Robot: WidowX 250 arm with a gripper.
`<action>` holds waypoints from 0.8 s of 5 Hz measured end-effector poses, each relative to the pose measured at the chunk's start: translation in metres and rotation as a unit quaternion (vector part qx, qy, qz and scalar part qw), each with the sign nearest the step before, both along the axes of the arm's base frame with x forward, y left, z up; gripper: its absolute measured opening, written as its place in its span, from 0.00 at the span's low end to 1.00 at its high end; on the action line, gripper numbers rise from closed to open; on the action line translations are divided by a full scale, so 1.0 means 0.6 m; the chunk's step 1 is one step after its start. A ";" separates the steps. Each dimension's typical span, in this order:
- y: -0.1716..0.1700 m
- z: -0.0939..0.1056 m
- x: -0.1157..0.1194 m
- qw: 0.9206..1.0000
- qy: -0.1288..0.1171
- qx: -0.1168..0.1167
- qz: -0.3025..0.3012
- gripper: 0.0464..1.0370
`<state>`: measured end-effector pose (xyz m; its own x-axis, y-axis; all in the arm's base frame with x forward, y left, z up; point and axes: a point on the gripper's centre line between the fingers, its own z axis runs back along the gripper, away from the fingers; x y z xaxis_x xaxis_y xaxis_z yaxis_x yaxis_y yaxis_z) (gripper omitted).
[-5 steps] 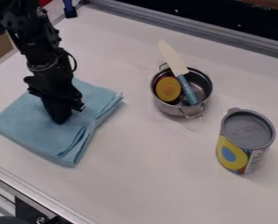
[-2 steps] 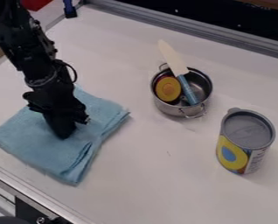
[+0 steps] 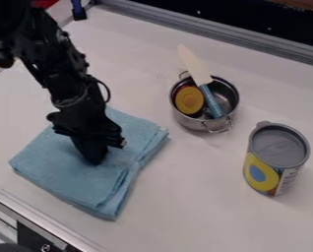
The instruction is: Move the blue cloth into the lower of the burner
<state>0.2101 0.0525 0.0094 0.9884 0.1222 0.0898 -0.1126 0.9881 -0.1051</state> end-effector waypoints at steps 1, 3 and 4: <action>-0.032 0.000 -0.005 1.000 0.014 -0.006 -0.003 0.01; -0.081 -0.001 -0.002 1.000 0.023 -0.003 0.003 0.01; -0.104 0.000 0.003 1.000 0.020 0.001 0.004 0.01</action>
<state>0.2118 -0.0097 0.0095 0.9901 0.1308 0.0508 -0.1254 0.9873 -0.0979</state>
